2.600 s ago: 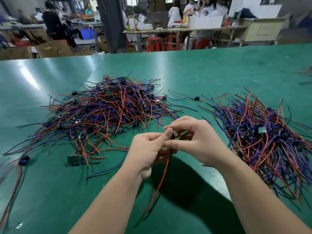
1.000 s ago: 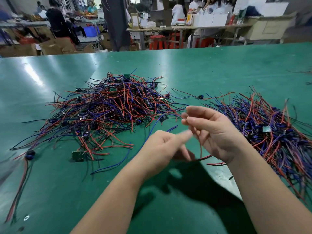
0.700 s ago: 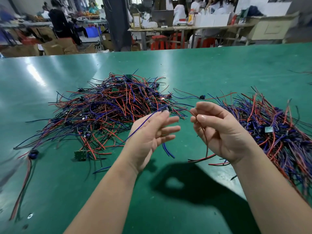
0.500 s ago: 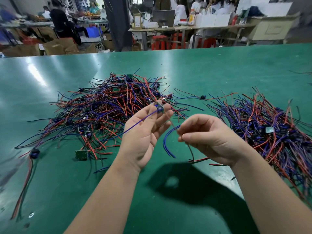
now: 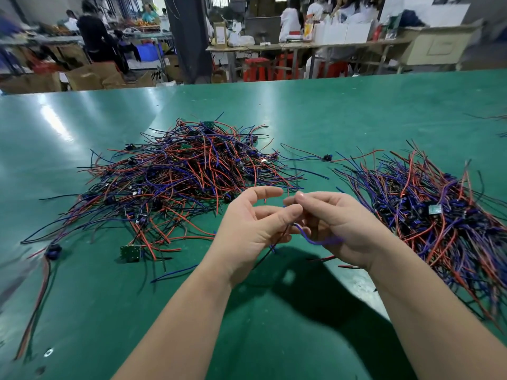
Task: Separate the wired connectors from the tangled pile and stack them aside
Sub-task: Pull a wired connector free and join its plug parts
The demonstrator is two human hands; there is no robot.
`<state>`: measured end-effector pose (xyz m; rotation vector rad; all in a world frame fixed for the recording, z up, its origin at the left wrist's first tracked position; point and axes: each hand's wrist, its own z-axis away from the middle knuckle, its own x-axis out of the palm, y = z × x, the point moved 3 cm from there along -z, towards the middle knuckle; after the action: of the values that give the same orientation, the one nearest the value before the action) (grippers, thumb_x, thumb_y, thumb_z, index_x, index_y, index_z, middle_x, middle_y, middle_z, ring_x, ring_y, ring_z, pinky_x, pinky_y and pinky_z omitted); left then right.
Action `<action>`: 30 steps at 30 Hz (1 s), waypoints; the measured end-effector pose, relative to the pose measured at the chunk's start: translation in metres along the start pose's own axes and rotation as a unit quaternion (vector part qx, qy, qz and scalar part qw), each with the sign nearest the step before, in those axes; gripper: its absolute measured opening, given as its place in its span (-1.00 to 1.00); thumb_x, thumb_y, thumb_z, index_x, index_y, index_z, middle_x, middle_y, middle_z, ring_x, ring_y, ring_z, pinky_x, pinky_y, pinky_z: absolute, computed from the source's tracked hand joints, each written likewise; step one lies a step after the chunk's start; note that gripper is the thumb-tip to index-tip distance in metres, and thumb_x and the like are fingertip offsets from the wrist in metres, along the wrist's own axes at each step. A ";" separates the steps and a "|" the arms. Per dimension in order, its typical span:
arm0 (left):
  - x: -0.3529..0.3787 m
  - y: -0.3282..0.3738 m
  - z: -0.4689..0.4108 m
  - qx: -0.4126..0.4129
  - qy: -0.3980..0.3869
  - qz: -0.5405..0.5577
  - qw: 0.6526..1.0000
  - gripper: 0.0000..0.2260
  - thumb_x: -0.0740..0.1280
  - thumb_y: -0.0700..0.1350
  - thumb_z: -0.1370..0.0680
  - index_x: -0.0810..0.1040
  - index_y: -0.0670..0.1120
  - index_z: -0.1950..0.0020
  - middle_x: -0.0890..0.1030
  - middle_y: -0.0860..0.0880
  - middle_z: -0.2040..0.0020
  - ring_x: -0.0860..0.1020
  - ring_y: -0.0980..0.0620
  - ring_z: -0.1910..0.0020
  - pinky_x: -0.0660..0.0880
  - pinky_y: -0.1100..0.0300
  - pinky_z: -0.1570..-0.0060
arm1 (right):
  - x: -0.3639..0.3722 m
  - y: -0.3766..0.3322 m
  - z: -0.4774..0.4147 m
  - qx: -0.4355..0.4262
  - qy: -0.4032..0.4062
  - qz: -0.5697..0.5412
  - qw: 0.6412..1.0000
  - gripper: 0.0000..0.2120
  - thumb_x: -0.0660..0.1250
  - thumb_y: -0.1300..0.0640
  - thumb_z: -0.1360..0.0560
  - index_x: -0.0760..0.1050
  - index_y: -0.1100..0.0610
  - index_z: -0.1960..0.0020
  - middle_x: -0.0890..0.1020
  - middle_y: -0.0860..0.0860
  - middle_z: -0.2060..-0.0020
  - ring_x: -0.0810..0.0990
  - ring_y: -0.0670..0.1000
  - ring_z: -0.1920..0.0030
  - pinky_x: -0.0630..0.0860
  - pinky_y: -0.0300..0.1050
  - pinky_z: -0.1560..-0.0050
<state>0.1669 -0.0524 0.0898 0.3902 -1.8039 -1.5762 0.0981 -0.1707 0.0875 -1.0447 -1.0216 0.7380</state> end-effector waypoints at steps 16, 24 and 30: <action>0.011 -0.016 0.004 -0.095 -0.069 -0.041 0.992 -0.72 0.27 -0.50 -0.46 0.55 -0.17 0.00 0.69 -0.12 0.15 0.66 0.01 0.26 0.59 0.25 0.27 | -0.015 -0.003 -0.005 -0.023 0.118 -0.100 0.988 -0.79 0.45 0.27 -0.13 0.62 0.17 0.23 0.65 0.04 0.39 0.53 -0.12 0.48 0.45 -0.39 0.46; 0.006 -0.016 0.005 -0.091 -0.032 -0.105 0.990 -0.90 0.38 -0.20 -0.51 0.61 -0.22 0.15 0.67 -0.16 0.24 0.63 0.04 0.37 0.58 0.26 0.37 | -0.012 -0.002 -0.004 -0.027 0.129 -0.024 0.991 -0.85 0.46 0.22 -0.13 0.62 0.19 0.29 0.63 0.03 0.44 0.48 -0.14 0.50 0.36 -0.39 0.50; 0.006 -0.023 0.014 -0.178 -0.179 -0.205 0.946 -0.80 0.45 -0.11 -0.46 0.66 -0.24 0.06 0.65 -0.03 0.29 0.59 0.14 0.31 0.49 0.36 0.33 | -0.056 -0.024 0.002 -0.090 0.260 -0.136 0.952 -0.93 0.43 0.25 -0.40 0.54 0.18 0.16 0.63 0.04 0.44 0.48 -0.16 0.54 0.31 -0.39 0.59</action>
<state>0.1480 -0.0509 0.0692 0.3345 -1.7122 -2.3486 0.0768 -0.2272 0.0927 -1.1468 -0.7561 0.1257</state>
